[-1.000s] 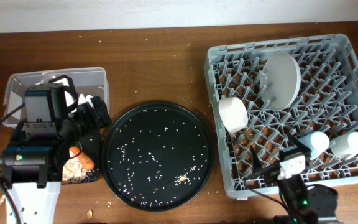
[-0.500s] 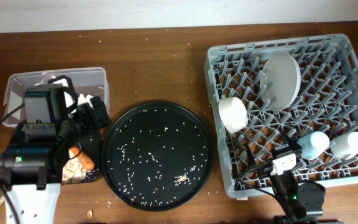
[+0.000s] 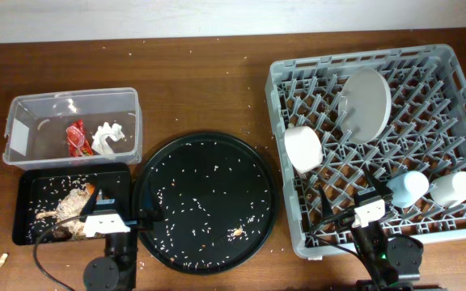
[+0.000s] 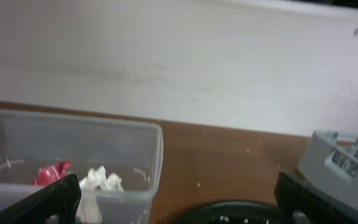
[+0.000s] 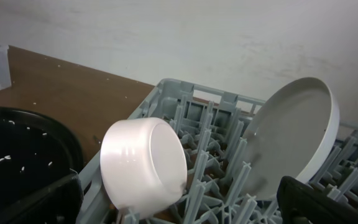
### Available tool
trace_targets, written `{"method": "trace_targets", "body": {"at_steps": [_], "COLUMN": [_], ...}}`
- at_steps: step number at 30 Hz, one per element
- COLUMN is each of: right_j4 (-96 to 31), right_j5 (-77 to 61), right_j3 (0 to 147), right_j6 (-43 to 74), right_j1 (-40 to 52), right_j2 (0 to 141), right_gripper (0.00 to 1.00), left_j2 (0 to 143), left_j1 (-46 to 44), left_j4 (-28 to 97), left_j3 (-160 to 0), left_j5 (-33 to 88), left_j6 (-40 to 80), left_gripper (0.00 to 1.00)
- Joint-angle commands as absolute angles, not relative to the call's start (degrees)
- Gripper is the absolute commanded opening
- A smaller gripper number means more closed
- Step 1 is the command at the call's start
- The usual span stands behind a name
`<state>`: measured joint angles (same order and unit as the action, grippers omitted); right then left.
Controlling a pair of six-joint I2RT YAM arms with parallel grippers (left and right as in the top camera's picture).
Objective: Sort waste into correct bins and load items into the dishwasher rack
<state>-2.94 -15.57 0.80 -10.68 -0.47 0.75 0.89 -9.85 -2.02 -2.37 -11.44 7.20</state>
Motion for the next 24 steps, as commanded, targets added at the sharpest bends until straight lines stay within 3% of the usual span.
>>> {"method": "trace_targets", "body": {"at_steps": [1,4,24], "right_j4": [-2.98,-2.98,-2.98], "right_j5": [-15.9,-15.9,-15.9], "right_j3": [0.32,0.32,0.32], "right_j6": [-10.26,-10.26,-10.26], "right_j1": [-0.93,-0.93,-0.93], "right_j2": [0.32,0.32,0.32], "right_gripper": [0.99,0.99,0.99], "left_j2": [0.27,0.62,0.67], "left_j1": [-9.96,-9.96,-9.96], "left_j4": [-1.98,3.64,3.7], "left_j3": [-0.47,-0.54,-0.54], "left_j5": [-11.79,-11.64,-11.62], "left_j6": [6.35,6.33,6.35], "left_gripper": [0.99,0.99,0.99]}}
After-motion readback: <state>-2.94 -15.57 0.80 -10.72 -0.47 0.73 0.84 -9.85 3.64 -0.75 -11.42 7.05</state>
